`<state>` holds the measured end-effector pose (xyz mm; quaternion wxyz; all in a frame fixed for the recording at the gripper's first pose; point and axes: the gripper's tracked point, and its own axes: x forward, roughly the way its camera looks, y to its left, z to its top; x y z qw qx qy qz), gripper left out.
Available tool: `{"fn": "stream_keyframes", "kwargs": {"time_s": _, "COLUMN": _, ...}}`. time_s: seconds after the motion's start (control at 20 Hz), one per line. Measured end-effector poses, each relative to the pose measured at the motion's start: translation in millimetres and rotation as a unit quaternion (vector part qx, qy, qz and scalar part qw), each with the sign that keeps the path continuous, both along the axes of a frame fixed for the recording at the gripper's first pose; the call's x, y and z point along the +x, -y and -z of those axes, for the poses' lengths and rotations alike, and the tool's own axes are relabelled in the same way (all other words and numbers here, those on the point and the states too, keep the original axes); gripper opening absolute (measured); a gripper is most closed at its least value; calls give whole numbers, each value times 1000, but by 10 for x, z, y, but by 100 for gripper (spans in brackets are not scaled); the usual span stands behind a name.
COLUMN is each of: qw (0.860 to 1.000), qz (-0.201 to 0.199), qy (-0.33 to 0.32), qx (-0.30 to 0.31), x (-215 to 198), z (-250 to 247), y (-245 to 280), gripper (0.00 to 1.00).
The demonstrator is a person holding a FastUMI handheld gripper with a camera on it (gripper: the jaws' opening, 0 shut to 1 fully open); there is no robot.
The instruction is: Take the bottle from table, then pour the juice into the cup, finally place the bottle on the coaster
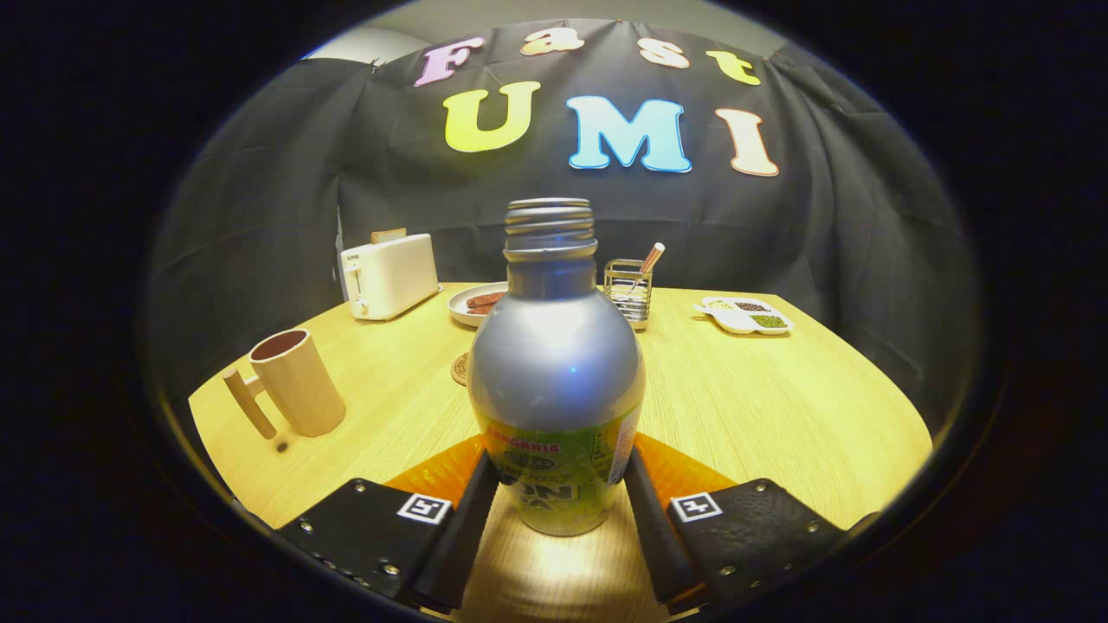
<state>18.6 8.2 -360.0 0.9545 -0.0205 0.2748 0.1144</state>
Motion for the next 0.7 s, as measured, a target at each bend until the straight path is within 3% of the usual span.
{"fn": "stream_keyframes", "kwargs": {"time_s": 0.1, "qw": 1000, "qz": -7, "qy": -1, "qx": -10, "x": 41, "z": -20, "y": -41, "gripper": 72}}
{"fn": "stream_keyframes", "kwargs": {"time_s": 0.7, "qw": 990, "qz": -115, "qy": 18, "qx": -73, "x": 239, "z": -466, "y": -477, "gripper": 71}}
